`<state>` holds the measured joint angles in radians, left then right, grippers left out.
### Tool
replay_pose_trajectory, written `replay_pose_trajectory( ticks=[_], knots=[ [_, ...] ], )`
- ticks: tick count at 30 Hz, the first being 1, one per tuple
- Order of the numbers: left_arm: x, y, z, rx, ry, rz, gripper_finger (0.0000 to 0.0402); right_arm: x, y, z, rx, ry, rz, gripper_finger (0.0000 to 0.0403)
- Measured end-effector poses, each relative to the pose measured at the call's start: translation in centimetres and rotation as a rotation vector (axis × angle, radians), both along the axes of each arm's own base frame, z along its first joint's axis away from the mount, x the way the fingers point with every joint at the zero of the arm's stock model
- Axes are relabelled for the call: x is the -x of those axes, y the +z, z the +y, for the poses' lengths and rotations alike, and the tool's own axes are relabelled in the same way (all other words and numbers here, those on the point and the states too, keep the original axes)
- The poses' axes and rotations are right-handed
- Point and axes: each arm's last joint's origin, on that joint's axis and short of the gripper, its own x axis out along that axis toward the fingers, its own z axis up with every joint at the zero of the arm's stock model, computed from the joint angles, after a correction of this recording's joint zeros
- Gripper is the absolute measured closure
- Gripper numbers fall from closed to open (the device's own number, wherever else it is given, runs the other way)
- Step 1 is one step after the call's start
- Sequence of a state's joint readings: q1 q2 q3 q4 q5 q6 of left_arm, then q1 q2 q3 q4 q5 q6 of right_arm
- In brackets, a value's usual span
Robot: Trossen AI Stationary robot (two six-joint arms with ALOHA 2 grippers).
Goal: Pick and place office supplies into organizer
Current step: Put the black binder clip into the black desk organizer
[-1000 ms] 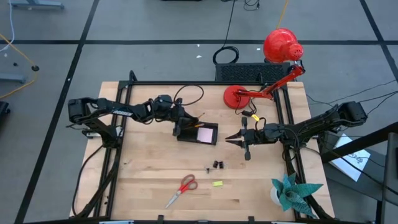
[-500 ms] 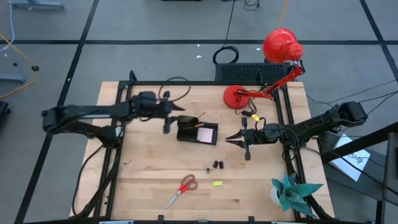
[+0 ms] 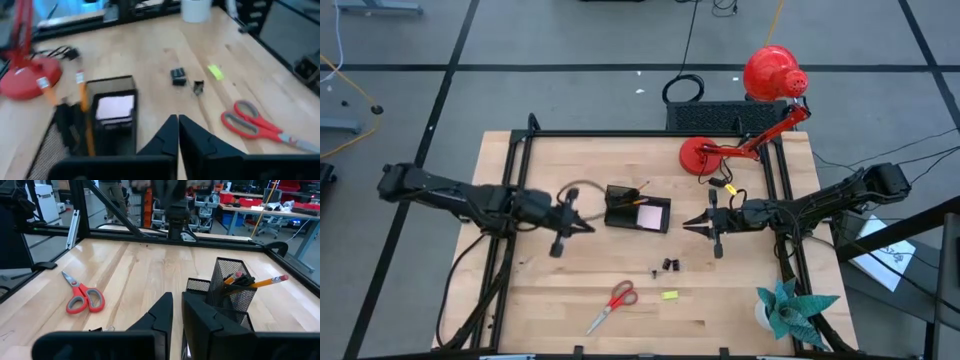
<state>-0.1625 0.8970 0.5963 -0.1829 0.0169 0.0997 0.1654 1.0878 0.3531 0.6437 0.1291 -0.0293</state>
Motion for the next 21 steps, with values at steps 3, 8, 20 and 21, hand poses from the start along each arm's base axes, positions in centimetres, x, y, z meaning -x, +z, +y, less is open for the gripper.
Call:
replay_pose_trajectory(
  ticks=[3,8,20,21],
  knots=[
    [-0.1,-2.3,-0.8,-0.048,-0.073,-0.11,0.0393,0.0,-0.2,0.0,-0.032,-0.006,0.018,0.0369],
    [1.2,-5.4,-0.9,-0.076,-0.11,-0.358,0.039,0.0,-0.9,0.0,-0.048,-0.015,0.076,0.0369],
    [2.8,-7.4,1.2,-0.034,0.073,-0.426,0.0391,-3.0,-2.3,2.8,-0.048,0.119,0.192,0.0324],
    [2.8,-7.4,1.3,-0.033,0.078,-0.424,0.0394,-3.5,-2.4,3.1,-0.041,0.101,0.204,0.0312]
  ],
)
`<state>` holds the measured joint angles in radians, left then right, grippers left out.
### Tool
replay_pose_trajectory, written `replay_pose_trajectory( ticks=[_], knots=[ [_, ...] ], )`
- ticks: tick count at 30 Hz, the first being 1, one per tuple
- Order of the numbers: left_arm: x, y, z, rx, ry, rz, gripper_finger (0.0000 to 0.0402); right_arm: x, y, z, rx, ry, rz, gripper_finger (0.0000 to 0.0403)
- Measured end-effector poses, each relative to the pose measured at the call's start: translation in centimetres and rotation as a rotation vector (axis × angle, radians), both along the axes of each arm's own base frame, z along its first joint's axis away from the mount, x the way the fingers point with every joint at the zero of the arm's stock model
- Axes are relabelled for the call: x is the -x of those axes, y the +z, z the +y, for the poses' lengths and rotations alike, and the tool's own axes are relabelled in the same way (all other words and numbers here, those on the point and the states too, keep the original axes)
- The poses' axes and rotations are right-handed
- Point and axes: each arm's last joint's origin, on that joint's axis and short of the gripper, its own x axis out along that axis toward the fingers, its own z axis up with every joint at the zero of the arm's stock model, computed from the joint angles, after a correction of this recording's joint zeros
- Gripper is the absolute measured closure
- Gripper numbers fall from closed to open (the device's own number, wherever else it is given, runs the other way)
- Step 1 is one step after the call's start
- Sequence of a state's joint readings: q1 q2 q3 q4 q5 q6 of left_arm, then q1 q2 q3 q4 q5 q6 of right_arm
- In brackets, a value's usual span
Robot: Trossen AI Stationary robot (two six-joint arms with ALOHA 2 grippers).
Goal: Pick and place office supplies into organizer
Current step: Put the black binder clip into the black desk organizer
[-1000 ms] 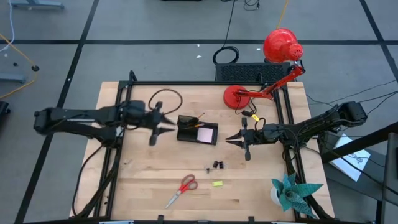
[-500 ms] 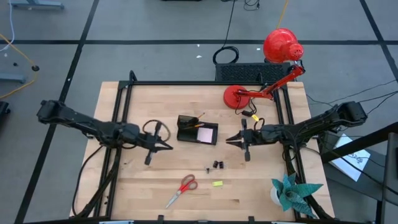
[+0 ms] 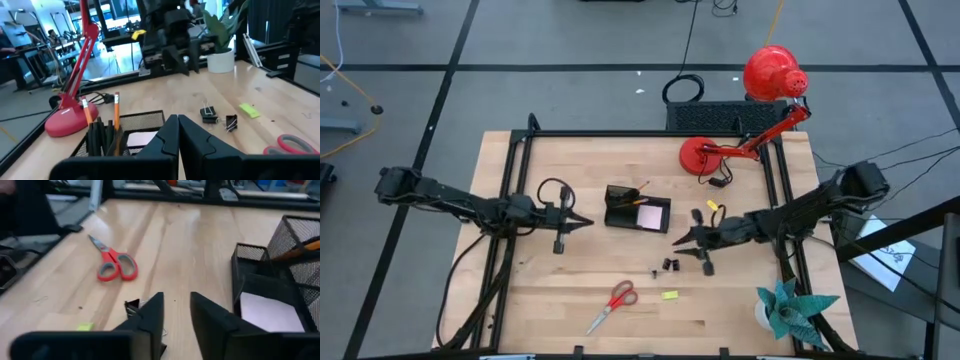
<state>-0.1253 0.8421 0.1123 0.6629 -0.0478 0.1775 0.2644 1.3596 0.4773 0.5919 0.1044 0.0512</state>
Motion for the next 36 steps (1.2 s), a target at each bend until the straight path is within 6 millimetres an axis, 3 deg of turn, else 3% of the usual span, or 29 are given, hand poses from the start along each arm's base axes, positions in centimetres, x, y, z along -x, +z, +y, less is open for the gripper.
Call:
replay_pose_trajectory(
  ticks=[5,8,12,18,26,36],
  knots=[
    [0.0,-0.1,0.1,0.007,0.007,0.01,0.0394,-1.2,-0.9,0.9,0.004,-0.081,0.123,0.0251],
    [0.0,-0.1,0.1,0.029,0.008,0.014,0.038,-0.4,-1.6,1.3,-0.06,-0.104,0.239,0.0224],
    [0.0,-0.2,0.1,0.052,0.009,0.021,0.037,0.6,-0.9,1.9,-0.182,-0.21,0.276,0.021],
    [0.0,-0.2,0.1,0.072,0.009,0.022,0.0377,1.5,-0.2,3.3,-0.312,-0.241,0.269,0.023],
    [0.0,-0.1,0.1,0.105,0.012,0.024,0.0398,2.2,-1.3,4.4,-0.421,-0.373,0.322,0.0271],
    [0.0,-0.1,0.1,0.114,0.012,0.024,0.0366,2.0,-2.9,4.4,-0.493,-0.498,0.372,0.0284]
  ],
)
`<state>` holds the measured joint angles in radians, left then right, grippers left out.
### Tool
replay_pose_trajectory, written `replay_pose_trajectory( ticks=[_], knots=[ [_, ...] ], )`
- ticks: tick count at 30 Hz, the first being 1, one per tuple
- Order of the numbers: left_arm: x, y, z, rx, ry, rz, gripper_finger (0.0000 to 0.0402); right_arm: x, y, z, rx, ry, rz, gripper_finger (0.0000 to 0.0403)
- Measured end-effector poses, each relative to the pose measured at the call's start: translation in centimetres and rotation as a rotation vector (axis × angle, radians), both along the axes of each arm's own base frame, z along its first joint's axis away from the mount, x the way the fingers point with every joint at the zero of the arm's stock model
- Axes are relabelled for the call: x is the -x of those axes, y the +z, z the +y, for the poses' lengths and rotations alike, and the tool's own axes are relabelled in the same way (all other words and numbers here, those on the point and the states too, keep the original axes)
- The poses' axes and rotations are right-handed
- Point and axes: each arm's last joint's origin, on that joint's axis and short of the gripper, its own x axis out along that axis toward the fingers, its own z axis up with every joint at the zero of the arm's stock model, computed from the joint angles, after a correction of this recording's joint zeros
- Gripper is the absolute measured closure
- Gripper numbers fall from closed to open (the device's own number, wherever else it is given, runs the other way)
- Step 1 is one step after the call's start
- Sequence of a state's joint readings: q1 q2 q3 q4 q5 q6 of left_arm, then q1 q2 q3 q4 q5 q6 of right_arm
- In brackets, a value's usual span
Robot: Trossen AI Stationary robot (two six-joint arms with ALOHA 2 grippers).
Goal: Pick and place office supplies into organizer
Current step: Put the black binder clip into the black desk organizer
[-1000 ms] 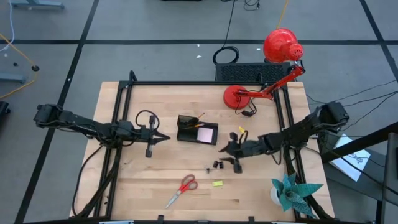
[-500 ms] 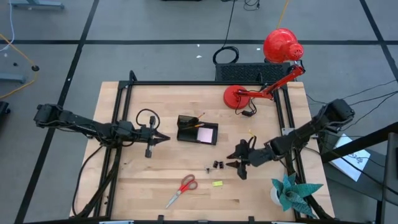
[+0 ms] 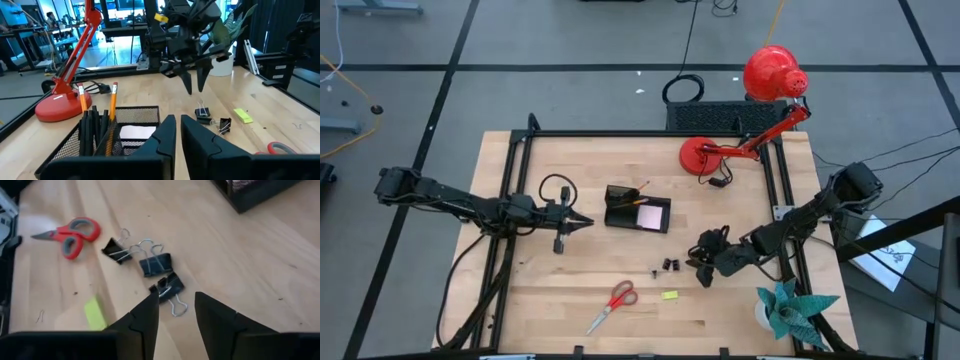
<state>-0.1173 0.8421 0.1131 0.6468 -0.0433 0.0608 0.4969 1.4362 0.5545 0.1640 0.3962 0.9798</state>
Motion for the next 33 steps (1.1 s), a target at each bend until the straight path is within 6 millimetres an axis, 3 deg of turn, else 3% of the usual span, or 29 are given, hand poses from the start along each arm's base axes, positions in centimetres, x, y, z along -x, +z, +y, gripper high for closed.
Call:
replay_pose_trajectory(
  ticks=[12,33],
  knots=[
    [0.0,0.01,0.0,-0.001,0.0,0.0,0.0364,-0.73,-1.07,0.11,-0.055,-0.023,0.001,0.0259],
    [0.0,0.01,0.0,-0.006,0.0,0.0,0.0364,-0.95,-1.15,0.23,-0.091,-0.043,-0.017,0.0257]
  ],
)
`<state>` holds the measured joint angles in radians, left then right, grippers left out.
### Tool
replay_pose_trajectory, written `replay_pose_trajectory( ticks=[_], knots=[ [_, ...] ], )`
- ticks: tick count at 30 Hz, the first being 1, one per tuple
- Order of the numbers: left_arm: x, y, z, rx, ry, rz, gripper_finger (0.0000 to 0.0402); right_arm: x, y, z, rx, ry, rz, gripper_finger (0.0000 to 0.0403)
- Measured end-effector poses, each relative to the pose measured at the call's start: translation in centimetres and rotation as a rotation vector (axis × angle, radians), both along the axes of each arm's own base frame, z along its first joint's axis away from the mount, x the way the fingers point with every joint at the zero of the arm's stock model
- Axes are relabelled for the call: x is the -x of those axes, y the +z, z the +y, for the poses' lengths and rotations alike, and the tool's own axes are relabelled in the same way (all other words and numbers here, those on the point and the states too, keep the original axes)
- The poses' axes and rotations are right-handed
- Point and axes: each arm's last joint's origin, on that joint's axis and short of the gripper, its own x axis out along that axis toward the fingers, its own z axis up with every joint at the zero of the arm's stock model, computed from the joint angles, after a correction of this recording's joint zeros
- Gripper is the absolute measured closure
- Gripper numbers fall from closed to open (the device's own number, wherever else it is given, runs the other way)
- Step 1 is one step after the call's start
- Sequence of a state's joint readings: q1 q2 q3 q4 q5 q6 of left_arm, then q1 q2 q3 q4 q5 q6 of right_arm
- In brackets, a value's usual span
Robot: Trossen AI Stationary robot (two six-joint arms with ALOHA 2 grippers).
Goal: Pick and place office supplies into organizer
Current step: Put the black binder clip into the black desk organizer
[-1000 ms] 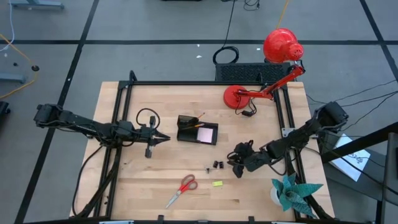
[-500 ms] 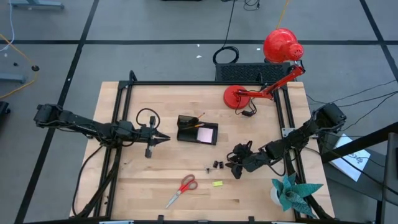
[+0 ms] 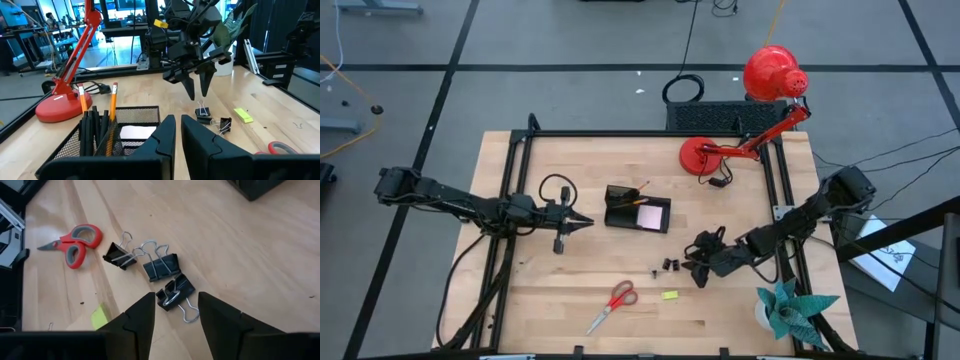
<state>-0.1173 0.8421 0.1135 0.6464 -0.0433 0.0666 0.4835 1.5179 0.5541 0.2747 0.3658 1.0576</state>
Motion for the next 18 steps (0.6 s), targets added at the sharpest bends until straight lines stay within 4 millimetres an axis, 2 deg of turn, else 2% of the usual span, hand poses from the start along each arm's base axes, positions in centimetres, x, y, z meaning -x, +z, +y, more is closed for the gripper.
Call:
replay_pose_trajectory(
  ticks=[11,18],
  knots=[
    [0.0,0.0,0.0,0.0,0.0,0.003,0.0364,-0.6,-1.7,-0.1,-0.01,-0.002,0.032,0.0257],
    [0.0,-0.1,0.0,-0.001,0.0,0.008,0.0364,-1.1,-1.5,-0.1,-0.016,0.002,-0.019,0.0257]
  ],
)
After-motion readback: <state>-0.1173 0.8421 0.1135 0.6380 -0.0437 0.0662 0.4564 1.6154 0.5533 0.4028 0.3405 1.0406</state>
